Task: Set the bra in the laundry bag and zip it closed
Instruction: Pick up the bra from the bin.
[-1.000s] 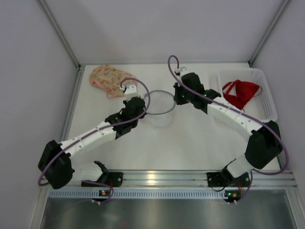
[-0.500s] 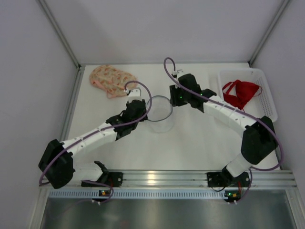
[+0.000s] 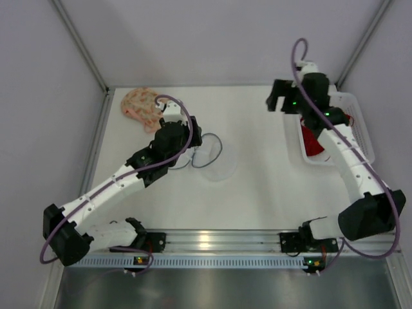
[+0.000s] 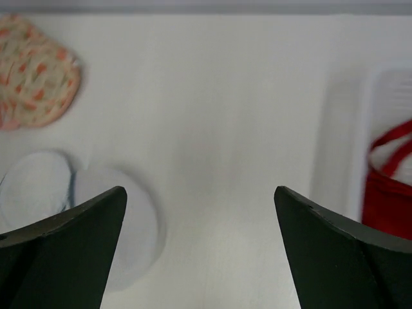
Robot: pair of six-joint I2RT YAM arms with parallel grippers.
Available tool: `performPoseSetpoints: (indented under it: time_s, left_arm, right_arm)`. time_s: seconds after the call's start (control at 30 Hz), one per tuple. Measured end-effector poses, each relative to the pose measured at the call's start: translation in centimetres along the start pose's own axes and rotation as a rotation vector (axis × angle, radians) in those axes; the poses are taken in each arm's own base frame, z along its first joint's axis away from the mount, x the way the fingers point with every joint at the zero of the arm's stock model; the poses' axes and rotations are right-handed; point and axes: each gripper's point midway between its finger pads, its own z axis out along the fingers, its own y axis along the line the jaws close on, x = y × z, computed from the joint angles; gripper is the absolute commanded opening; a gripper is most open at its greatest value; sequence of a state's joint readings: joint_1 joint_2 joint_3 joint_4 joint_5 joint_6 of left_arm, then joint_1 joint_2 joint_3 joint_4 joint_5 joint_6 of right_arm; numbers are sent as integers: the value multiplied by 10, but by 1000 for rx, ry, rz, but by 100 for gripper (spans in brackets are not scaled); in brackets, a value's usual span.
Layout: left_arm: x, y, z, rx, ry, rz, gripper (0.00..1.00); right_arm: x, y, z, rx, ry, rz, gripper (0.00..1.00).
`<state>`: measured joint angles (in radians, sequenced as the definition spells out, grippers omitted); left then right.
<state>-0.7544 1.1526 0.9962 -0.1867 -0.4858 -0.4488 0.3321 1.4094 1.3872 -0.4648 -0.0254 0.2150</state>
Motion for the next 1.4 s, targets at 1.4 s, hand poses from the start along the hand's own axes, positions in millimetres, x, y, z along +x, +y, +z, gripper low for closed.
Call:
performPoseSetpoints:
  time_s: [1.4]
  left_arm:
    - [56, 4, 50, -76, 166, 124, 70]
  right_arm:
    - [149, -339, 51, 581, 67, 539, 65]
